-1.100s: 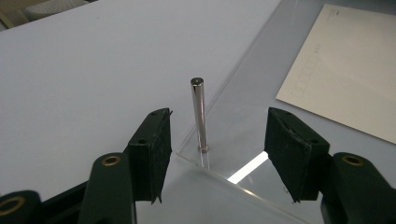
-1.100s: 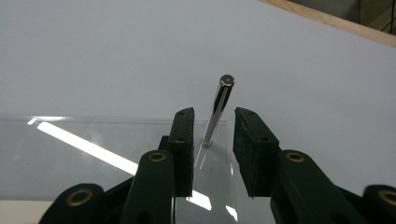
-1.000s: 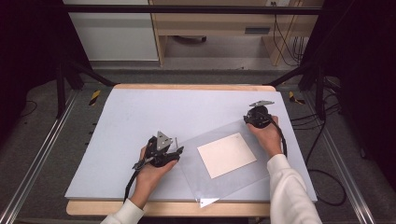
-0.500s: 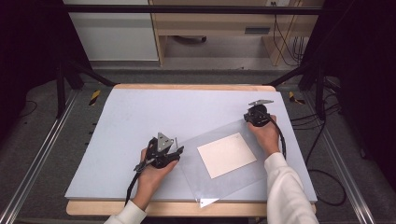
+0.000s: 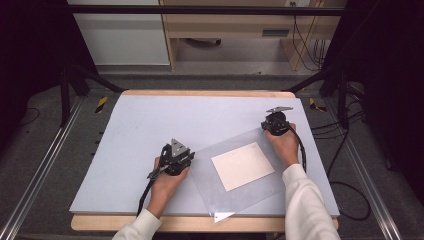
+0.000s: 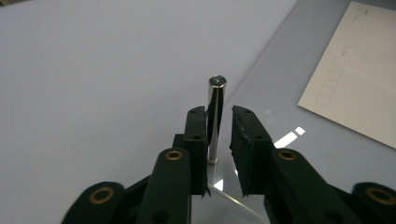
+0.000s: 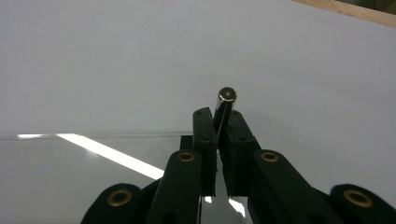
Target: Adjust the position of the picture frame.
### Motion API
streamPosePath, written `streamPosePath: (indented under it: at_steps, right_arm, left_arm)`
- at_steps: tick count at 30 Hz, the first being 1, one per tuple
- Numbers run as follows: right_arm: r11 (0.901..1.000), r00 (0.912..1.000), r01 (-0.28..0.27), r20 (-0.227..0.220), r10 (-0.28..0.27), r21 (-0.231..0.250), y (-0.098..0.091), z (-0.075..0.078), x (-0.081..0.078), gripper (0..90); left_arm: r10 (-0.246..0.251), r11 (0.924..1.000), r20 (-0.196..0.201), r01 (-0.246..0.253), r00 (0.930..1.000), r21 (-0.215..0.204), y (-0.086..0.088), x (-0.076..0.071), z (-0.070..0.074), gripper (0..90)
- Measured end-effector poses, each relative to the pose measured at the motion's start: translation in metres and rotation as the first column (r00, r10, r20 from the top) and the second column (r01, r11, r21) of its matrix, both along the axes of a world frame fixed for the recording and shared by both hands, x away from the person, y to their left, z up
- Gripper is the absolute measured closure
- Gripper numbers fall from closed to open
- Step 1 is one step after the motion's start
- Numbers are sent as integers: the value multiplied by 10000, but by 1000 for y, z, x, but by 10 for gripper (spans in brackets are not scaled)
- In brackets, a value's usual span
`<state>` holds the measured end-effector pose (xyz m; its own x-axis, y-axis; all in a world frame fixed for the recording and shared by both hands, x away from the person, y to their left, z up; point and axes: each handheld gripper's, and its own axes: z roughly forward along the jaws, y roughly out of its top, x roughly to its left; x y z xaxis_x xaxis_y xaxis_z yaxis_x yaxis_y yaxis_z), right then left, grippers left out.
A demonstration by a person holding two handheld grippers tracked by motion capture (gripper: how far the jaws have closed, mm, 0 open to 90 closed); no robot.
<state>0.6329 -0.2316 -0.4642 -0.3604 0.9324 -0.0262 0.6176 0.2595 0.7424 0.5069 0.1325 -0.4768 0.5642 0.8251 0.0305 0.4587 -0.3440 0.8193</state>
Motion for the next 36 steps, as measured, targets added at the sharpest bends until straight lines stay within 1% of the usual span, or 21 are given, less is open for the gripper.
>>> streamPosePath:
  at_steps: [1, 3, 6, 8, 10, 11, 14, 16, 19, 22, 24, 26, 29, 30, 32, 34, 35, 36]
  right_arm:
    - [10000, 10000, -18, -13, 18, 2, 0, 0, 0, 853]
    - [10000, 10000, 11, 14, -11, 25, 0, 0, 0, 853]
    - [10000, 10000, 42, 72, -42, -4, 0, -1, 0, 854]
    - [10000, 9999, 3, 104, -3, 5, 0, -1, 0, 854]
    - [10000, 9999, 44, 93, -44, -10, 0, -1, -1, 854]
    - [10000, 9999, 62, 93, -62, -9, 0, 0, -1, 855]
    - [10000, 9998, 7, 175, -5, -76, 1, 2, -2, 856]
    - [9999, 9999, -77, 139, 79, -116, 1, 4, -3, 857]
    - [9996, 9998, -188, 103, 190, -204, 2, 8, -4, 857]
    - [9993, 9996, -288, 23, 289, -237, 3, 15, -7, 857]
    - [9991, 9995, -330, -16, 330, -283, 4, 18, -9, 857]
    - [9990, 9993, -375, -98, 373, -235, 5, 21, -11, 858]
    - [9982, 9986, -479, -251, 470, -369, 8, 26, -13, 858]
    - [9978, 9981, -514, -351, 500, -415, 9, 29, -14, 858]
    - [9974, 9975, -577, -442, 558, -431, 11, 33, -15, 858]
    - [9967, 9973, -634, -405, 614, -505, 13, 38, -17, 858]
    - [9961, 9970, -685, -387, 664, -557, 14, 41, -19, 858]
    - [9958, 9968, -712, -407, 689, -583, 15, 44, -20, 858]
  left_arm:
    - [38, 10000, -55, -38, 10000, 71, 0, 1, -1, 790]
    - [23, 9999, -209, -25, 9998, -131, 2, 4, -3, 837]
    - [49, 9999, -173, -51, 9998, -101, 2, 3, -3, 844]
    - [105, 9998, -217, -109, 9997, -185, 2, 4, -3, 844]
    - [109, 9998, -257, -113, 9996, -163, 3, 4, -2, 846]
    - [110, 9996, -315, -118, 9994, -251, 3, 5, -2, 845]
    - [59, 9991, -367, -75, 9993, -419, 5, 5, -1, 844]
    - [-32, 9987, -425, 10, 9991, -500, 7, 5, 1, 842]
    - [-68, 9990, -372, 51, 9993, -444, 9, 4, 4, 842]
    - [-76, 9990, -316, 61, 9995, -452, 12, 4, 10, 840]
    - [-133, 9995, -283, 124, 9995, -303, 14, 5, 14, 840]
    - [-196, 9995, -301, 188, 9994, -270, 17, 5, 18, 839]
    - [-324, 9993, -408, 316, 9986, -197, 21, 7, 24, 838]
    - [-373, 9993, -441, 369, 9983, -114, 23, 7, 26, 837]
    - [-421, 9990, -401, 414, 9983, -174, 25, 6, 30, 835]
    - [-452, 9990, -349, 450, 9984, -81, 28, 5, 35, 831]
    - [-510, 9987, -362, 511, 9980, 33, 30, 5, 38, 831]
    - [-484, 9988, -326, 481, 9983, -80, 31, 5, 40, 829]
